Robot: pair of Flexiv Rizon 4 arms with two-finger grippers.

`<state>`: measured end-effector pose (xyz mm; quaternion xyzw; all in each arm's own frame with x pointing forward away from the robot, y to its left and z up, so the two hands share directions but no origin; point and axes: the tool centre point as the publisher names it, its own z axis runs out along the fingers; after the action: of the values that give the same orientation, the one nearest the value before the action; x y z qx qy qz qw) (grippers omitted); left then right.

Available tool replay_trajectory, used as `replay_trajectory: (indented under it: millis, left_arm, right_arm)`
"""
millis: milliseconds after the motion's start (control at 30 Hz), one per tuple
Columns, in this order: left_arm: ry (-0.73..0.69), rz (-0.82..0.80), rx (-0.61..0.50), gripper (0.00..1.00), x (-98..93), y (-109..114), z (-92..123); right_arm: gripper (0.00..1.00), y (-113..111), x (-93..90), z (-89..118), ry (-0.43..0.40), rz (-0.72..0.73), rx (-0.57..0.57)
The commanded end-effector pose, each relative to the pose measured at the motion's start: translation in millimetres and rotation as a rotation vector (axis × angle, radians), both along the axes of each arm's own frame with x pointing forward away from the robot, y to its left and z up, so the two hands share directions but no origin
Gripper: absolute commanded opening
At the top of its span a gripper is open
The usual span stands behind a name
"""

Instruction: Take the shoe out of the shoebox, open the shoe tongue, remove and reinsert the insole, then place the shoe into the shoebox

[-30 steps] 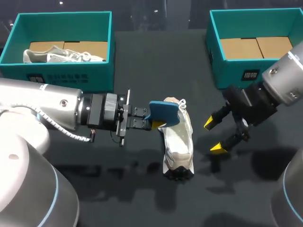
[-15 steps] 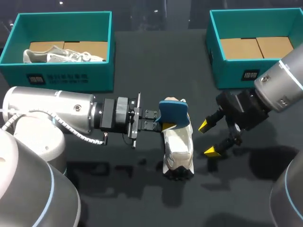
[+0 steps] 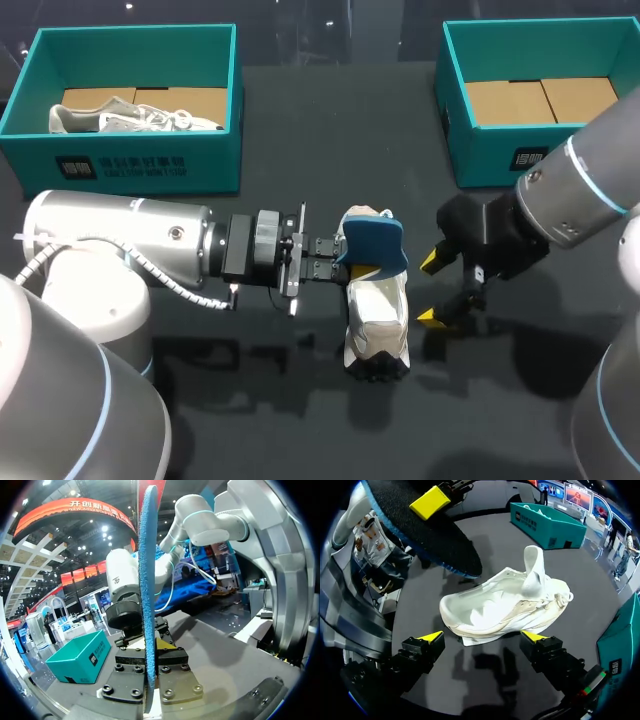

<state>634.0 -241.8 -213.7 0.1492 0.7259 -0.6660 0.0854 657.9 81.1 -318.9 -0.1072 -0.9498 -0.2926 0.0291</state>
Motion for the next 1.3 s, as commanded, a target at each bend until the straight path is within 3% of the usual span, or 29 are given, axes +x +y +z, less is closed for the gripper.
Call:
replay_trajectory:
  millis: [33, 233, 633, 1300]
  left_arm:
    - [0.000, -0.001, 0.002, 0.00, 3.0, -6.7, -1.0]
    - [-0.011, 0.003, 0.001, 0.00, 3.9, -10.5, -8.3]
    - [0.015, 0.008, -0.044, 0.00, 8.5, -19.3, -23.3]
    - [-0.001, -0.022, -0.050, 0.00, 4.6, -22.8, -32.9]
  right_arm:
    - [1.00, 1.8, -6.7, -1.3, -0.022, -0.018, -0.004]
    - [1.00, 1.8, -6.7, -1.3, -0.022, -0.018, -0.004]
    - [1.00, 9.3, 8.7, -30.0, 0.006, 0.076, -0.018]
    - [1.00, 10.8, 5.7, -43.7, 0.010, 0.082, -0.030]
